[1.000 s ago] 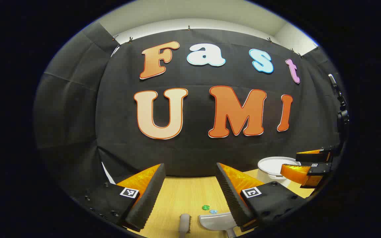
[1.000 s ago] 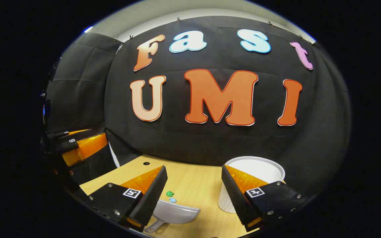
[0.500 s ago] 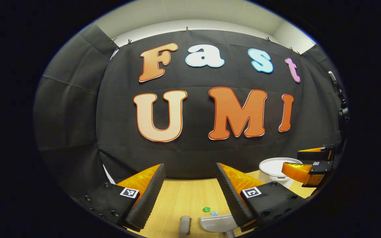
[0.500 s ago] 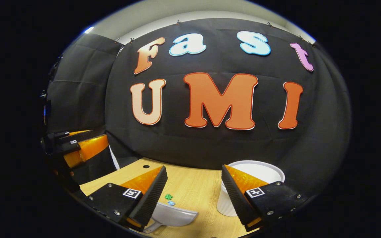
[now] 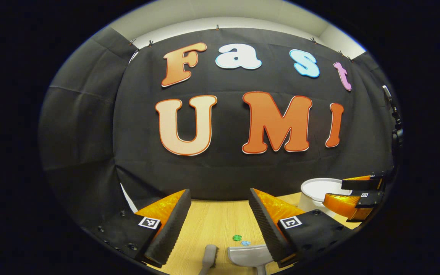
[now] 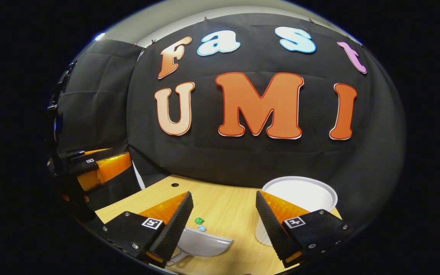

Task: Pick up the small broom and dustpan from the desktop, sweep the trash into the dustpan with the broom, and then empty the trash into the garbage bin.

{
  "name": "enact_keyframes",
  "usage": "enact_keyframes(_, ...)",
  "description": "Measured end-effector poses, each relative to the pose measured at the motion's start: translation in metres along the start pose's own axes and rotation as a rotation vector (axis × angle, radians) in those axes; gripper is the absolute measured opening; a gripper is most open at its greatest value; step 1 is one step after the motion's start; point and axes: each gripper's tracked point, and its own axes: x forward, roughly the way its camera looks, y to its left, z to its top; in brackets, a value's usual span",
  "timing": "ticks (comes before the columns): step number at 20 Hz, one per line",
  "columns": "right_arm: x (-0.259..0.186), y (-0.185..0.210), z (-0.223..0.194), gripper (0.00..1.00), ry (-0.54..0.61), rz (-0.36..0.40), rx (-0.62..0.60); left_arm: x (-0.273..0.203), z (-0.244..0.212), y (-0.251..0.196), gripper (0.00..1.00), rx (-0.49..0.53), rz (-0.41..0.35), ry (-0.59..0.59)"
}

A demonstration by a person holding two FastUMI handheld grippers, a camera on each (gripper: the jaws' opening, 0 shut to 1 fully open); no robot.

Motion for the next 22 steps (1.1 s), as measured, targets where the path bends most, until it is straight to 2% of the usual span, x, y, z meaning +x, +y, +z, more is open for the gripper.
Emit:
enact_keyframes(7, 0.009, 0.009, -0.042, 0.99, 0.134, 0.1, 0.03, -0.011, -0.041, -0.002, 0.98, 0.006, 0.05, 0.138)
enact_keyframes(11, 0.01, 0.018, -0.076, 0.99, 0.248, 0.162, 0.052, -0.025, -0.072, 0.0, 0.97, 0.027, 0.088, 0.227)
enact_keyframes(22, -0.006, 0.048, -0.17, 0.97, 0.572, 0.248, 0.09, -0.06, -0.181, 0.02, 0.98, 0.023, 0.134, 0.595)
